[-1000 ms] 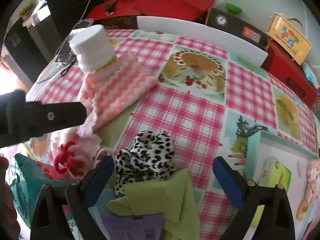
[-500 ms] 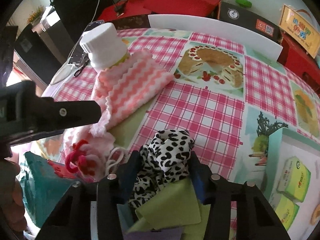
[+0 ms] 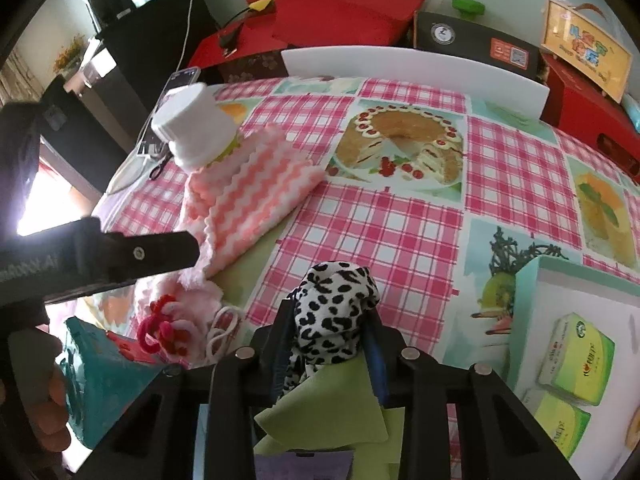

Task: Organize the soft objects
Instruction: 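Close the right tool on the black-and-white leopard-print scrunchie, then grasp the pink-and-white zigzag towel with the left tool while right holds the scrunchie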

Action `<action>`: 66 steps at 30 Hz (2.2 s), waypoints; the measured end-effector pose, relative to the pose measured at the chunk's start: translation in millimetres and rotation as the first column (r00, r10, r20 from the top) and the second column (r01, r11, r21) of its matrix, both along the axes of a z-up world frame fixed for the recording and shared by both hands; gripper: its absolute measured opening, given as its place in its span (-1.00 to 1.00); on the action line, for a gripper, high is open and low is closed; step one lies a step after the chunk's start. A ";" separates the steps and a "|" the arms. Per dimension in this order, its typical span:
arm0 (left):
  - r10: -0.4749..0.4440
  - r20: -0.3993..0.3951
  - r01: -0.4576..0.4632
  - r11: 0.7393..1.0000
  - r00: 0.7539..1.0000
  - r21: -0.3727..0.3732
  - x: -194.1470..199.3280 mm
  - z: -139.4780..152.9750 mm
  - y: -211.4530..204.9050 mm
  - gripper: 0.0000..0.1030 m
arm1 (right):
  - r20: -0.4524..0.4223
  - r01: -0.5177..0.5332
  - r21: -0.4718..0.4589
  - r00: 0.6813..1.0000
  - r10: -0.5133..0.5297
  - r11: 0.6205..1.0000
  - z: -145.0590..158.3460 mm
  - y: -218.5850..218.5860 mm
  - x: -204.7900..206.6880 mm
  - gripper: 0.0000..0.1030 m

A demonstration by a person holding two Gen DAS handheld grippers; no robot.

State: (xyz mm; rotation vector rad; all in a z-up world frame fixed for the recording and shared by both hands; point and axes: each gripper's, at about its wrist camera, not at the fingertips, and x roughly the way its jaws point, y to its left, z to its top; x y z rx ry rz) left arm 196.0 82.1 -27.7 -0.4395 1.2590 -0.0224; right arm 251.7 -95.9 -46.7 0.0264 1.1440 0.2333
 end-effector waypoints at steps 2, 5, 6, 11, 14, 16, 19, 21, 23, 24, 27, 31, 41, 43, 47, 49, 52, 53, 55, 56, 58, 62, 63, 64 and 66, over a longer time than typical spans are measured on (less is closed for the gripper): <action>-0.004 0.000 0.004 1.000 1.000 0.005 1.9 -0.9 -1.6 0.90 | 0.007 0.009 0.005 1.000 -0.009 1.000 2.8 -3.5 0.2 -0.32; -0.010 0.004 0.010 1.000 1.000 0.022 3.7 -1.6 -4.2 0.90 | 0.015 0.022 0.007 1.000 -0.022 1.000 5.7 -7.9 0.9 -0.32; -0.011 0.005 0.011 1.000 1.000 0.027 4.4 -2.0 -4.7 0.90 | 0.017 0.026 0.008 0.999 -0.027 1.000 7.1 -9.3 0.0 -0.32; -0.030 0.012 0.029 0.997 0.999 0.070 10.6 -3.8 -14.6 0.90 | 0.035 0.048 0.006 0.998 -0.048 0.999 13.8 -17.4 -0.2 -0.32; -0.050 0.011 0.049 0.993 0.999 0.107 15.6 -6.4 -24.0 0.90 | 0.036 0.056 0.017 0.998 -0.056 0.998 15.9 -21.0 0.7 -0.32; -0.066 0.000 0.066 0.987 0.998 0.144 17.9 -8.2 -31.6 0.88 | 0.035 0.057 0.024 0.998 -0.058 0.998 16.3 -22.3 0.3 -0.32; -0.077 0.006 0.074 0.980 0.997 0.182 21.7 -7.4 -41.1 0.88 | 0.034 0.059 0.035 0.998 -0.060 0.998 17.5 -24.2 -0.6 -0.32; -0.081 -0.001 0.079 0.977 0.997 0.200 24.3 -10.6 -46.3 0.88 | 0.033 0.062 0.043 0.997 -0.063 0.997 18.1 -25.7 -1.0 -0.32; -0.080 -0.009 0.080 0.975 0.997 0.206 26.1 -14.4 -50.4 0.72 | 0.031 0.064 0.046 0.997 -0.065 0.997 18.5 -27.4 -1.6 -0.32; -0.078 -0.017 0.080 0.975 0.997 0.208 28.1 -16.8 -52.7 0.63 | 0.031 0.066 0.046 0.997 -0.068 0.997 18.7 -28.2 -1.6 -0.32; -0.060 -0.033 0.066 0.974 0.998 0.215 31.2 -21.6 -55.0 0.50 | 0.029 0.074 0.055 0.997 -0.075 0.996 20.0 -32.2 -2.3 -0.32; -0.064 -0.039 0.072 0.963 0.997 0.258 33.7 -25.2 -61.1 0.40 | 0.031 0.080 0.068 0.996 -0.082 0.994 22.2 -35.1 -3.3 -0.32; -0.118 -0.075 0.136 0.937 0.990 0.323 36.7 -39.3 -83.1 0.09 | 0.032 0.081 0.078 0.996 -0.084 0.994 24.9 -36.6 -4.3 -0.32; -0.130 -0.074 0.147 0.935 0.989 0.324 37.0 -40.9 -88.8 0.06 | 0.033 0.083 0.079 0.996 -0.086 0.993 25.6 -37.3 -4.4 -0.32; -0.163 -0.058 0.172 0.942 0.985 0.287 38.6 -43.6 -102.2 -0.01 | 0.037 0.091 0.084 0.995 -0.095 0.992 27.5 -40.7 -5.2 -0.32; -0.174 -0.042 0.179 0.951 0.984 0.251 39.8 -44.3 -107.1 -0.01 | 0.037 0.096 0.085 0.994 -0.100 0.992 28.1 -42.9 -5.4 -0.32; -0.185 -0.017 0.185 0.967 0.983 0.174 40.8 -44.3 -112.4 -0.01 | 0.035 0.107 0.088 0.993 -0.110 0.990 28.1 -46.8 -5.6 -0.32; -0.188 -0.009 0.188 0.972 0.982 0.143 40.8 -43.7 -114.6 -0.01 | 0.035 0.111 0.089 0.993 -0.115 0.990 28.1 -48.4 -5.5 -0.32; -0.197 0.003 0.196 0.975 0.980 0.103 42.7 -41.6 -121.1 -0.01 | 0.034 0.122 0.092 0.991 -0.126 0.988 28.4 -52.7 -5.3 -0.32; -0.200 0.005 0.198 0.975 0.980 0.101 43.4 -42.4 -122.9 -0.01 | 0.034 0.126 0.093 0.991 -0.130 0.988 28.5 -54.2 -5.3 -0.32; -0.206 0.002 0.204 0.972 0.979 0.115 45.3 -45.5 -127.8 -0.01 | 0.035 0.136 0.096 0.990 -0.139 0.986 28.8 -57.6 -4.8 -0.32; -0.199 0.004 0.197 0.973 0.980 0.122 48.4 -49.2 -133.9 -0.01 | 0.035 0.149 0.100 0.988 -0.153 0.984 29.6 -63.4 -4.6 -0.32; -0.202 0.004 0.199 0.972 0.979 0.126 49.7 -52.1 -135.0 0.00 | 0.035 0.151 0.101 0.987 -0.155 0.983 29.7 -64.2 -4.7 -0.32; -0.205 0.005 0.203 0.970 0.979 0.132 49.5 -52.5 -136.4 0.03 | 0.035 0.152 0.102 0.987 -0.156 0.983 29.6 -64.5 -4.6 -0.32; -0.212 0.009 0.208 0.968 0.977 0.136 46.2 -53.0 -139.9 0.12 | 0.035 0.152 0.103 0.987 -0.156 0.983 29.7 -64.6 -4.5 -0.32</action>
